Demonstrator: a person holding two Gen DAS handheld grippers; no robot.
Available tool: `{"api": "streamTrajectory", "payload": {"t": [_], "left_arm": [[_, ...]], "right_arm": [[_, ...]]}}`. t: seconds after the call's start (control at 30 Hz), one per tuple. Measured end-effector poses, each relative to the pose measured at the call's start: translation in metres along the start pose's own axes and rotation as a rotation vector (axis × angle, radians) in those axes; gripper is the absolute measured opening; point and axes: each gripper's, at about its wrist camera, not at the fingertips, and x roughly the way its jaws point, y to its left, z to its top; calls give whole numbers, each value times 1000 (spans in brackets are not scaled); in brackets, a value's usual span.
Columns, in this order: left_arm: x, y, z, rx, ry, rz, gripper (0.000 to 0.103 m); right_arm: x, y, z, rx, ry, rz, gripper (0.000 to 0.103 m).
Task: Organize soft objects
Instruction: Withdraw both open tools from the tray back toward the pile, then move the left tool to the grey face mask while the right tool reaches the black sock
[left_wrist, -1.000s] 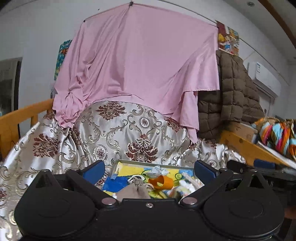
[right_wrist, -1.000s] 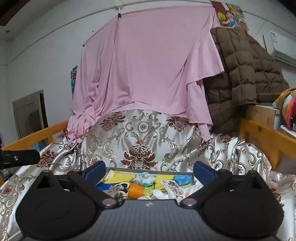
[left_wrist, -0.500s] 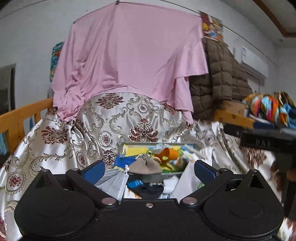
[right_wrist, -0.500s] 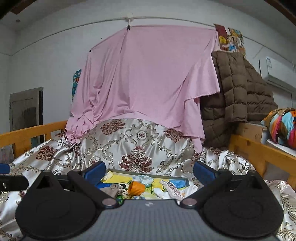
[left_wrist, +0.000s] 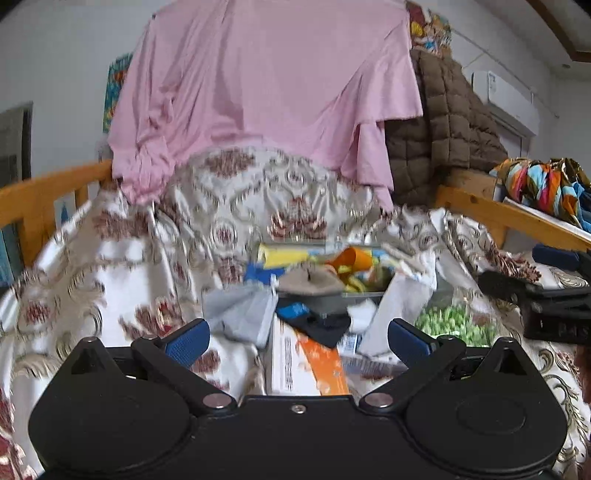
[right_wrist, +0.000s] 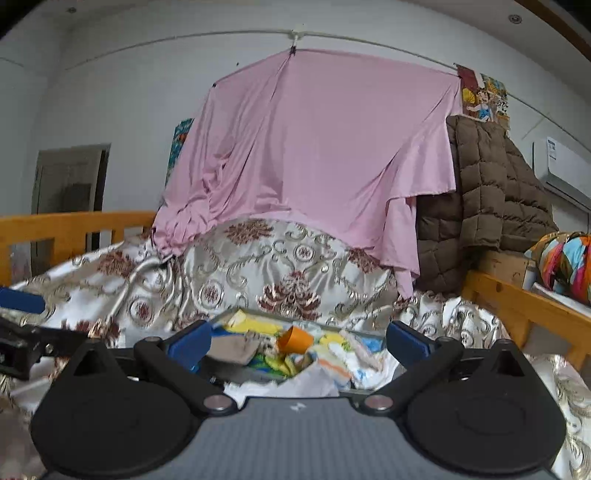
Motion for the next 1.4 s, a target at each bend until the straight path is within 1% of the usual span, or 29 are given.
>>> {"api": "streamTrajectory", "payload": {"t": [0.17, 0.27, 0.37, 0.4, 0.53, 0.6, 0.73, 0.97, 1.2, 1.4], "left_arm": [[14, 15, -5, -81, 65, -27, 102], [22, 19, -10, -115, 89, -25, 102], [32, 22, -13, -151, 121, -24, 102], [35, 23, -14, -164, 132, -20, 102], [43, 29, -15, -229, 170, -4, 102], [45, 30, -15, -245, 172, -6, 102], [46, 30, -14, -241, 172, 5, 102], [44, 29, -10, -228, 123, 20, 102], [49, 33, -10, -259, 138, 1, 102], [57, 39, -8, -233, 113, 8, 102]], "right_arm": [[-4, 13, -18, -29, 60, 21, 103], [2, 21, -28, -62, 99, 43, 103], [10, 29, -37, -90, 110, 62, 103], [14, 33, -39, -101, 127, 66, 103], [22, 39, -48, -108, 171, 95, 103], [25, 41, -51, -108, 185, 106, 103], [32, 42, -56, -112, 204, 122, 103], [42, 45, -60, -114, 230, 160, 103], [49, 50, -66, -117, 254, 185, 103], [54, 49, -66, -92, 252, 204, 103]]}}
